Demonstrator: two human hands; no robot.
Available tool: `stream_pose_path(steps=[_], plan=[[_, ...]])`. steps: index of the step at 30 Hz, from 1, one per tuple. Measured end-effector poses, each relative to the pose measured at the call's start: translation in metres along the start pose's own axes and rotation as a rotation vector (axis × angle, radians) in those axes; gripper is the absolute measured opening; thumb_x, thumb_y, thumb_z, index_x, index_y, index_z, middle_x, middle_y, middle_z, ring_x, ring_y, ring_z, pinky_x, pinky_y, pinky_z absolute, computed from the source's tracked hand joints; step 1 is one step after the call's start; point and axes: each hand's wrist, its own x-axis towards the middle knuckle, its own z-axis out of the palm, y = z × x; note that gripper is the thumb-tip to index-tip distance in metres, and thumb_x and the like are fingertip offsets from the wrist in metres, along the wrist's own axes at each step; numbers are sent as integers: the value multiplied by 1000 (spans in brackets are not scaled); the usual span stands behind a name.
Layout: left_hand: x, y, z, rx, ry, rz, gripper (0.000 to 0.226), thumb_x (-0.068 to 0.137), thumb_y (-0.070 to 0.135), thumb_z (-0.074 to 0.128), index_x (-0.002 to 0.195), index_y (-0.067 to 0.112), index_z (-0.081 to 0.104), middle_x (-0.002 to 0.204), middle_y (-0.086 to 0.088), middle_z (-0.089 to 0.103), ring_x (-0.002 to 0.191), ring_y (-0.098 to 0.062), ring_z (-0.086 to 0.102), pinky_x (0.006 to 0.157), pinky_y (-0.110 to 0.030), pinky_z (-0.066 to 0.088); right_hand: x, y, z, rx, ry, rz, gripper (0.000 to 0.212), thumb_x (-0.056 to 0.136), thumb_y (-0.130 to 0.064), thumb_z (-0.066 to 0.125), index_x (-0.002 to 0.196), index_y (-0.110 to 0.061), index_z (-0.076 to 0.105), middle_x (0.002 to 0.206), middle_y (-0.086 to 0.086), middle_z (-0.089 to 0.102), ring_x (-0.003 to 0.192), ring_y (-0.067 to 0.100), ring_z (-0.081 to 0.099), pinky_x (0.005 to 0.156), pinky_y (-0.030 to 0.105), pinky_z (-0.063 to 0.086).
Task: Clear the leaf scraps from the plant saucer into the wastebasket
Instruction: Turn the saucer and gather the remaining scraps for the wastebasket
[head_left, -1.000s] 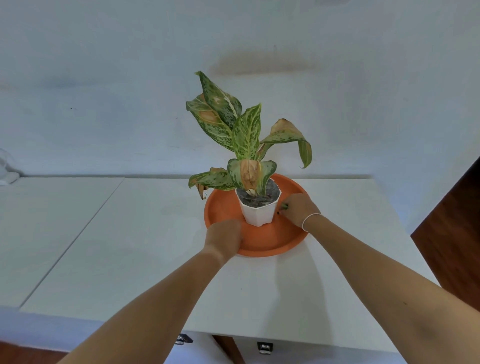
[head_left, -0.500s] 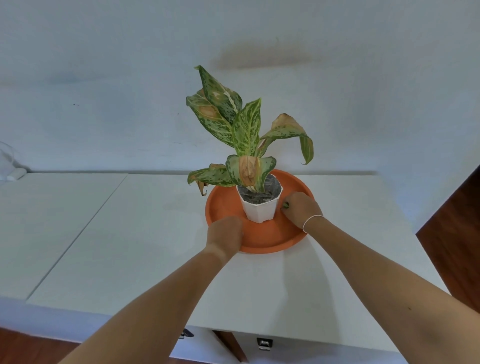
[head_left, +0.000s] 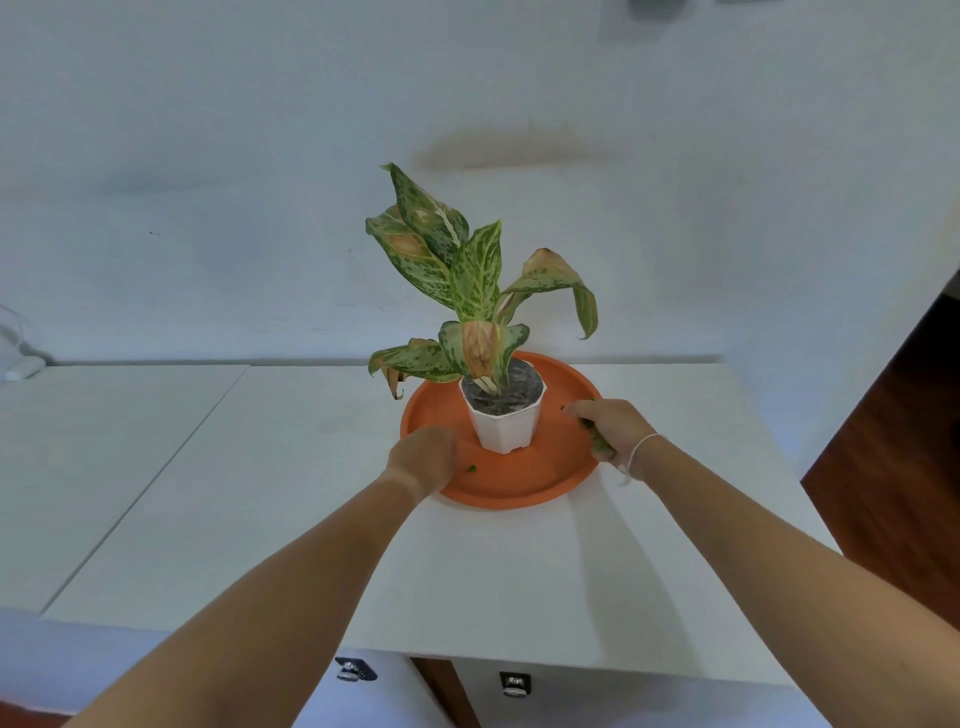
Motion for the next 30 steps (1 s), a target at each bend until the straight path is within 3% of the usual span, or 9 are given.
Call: stream_pose_path(steps=[4, 7, 13, 18, 25, 30], plan=[[1, -4, 0, 10, -34, 9, 28, 92, 31, 48, 107, 15, 64, 110, -6, 68, 100, -25, 63, 82, -33, 48, -7, 11, 5, 222, -81, 93, 31, 79, -12, 63, 58, -16, 39, 59, 2, 33, 29, 8, 23, 30, 14, 18], [2, -2, 3, 15, -58, 62, 32, 91, 32, 50, 118, 20, 63, 120, -2, 66, 109, -23, 61, 90, -34, 48, -10, 16, 10, 300, -129, 130, 32, 78, -12, 62, 58, -17, 37, 57, 0, 32, 28, 8, 23, 30, 12, 17], [1, 6, 11, 0, 4, 143, 28, 90, 20, 49, 109, 18, 69, 113, -3, 70, 103, -23, 63, 89, -36, 53, -19, 25, 11, 325, -132, 142, 29, 77, -13, 63, 59, -16, 40, 57, 0, 34, 30, 8, 26, 28, 15, 19], [1, 8, 15, 89, 112, 169, 27, 94, 17, 43, 95, 9, 68, 101, -10, 71, 93, -27, 66, 73, -31, 49, -24, 29, 9, 315, -102, 146, 28, 76, -14, 64, 59, -16, 43, 53, -2, 39, 30, 7, 28, 28, 16, 20], [-1, 4, 17, 150, 81, 136, 32, 97, 16, 36, 105, 10, 65, 109, -10, 69, 99, -27, 65, 83, -34, 52, -31, 34, 7, 326, -125, 152, 28, 78, -14, 63, 61, -16, 41, 42, -4, 39, 30, 7, 26, 27, 14, 20], [-1, -1, 12, -109, 70, 7, 31, 98, 22, 33, 107, 12, 62, 106, -8, 68, 92, -23, 62, 77, -30, 47, -33, 34, 6, 329, -161, 150, 30, 79, -14, 62, 60, -17, 38, 44, -4, 35, 31, 8, 23, 28, 14, 19]])
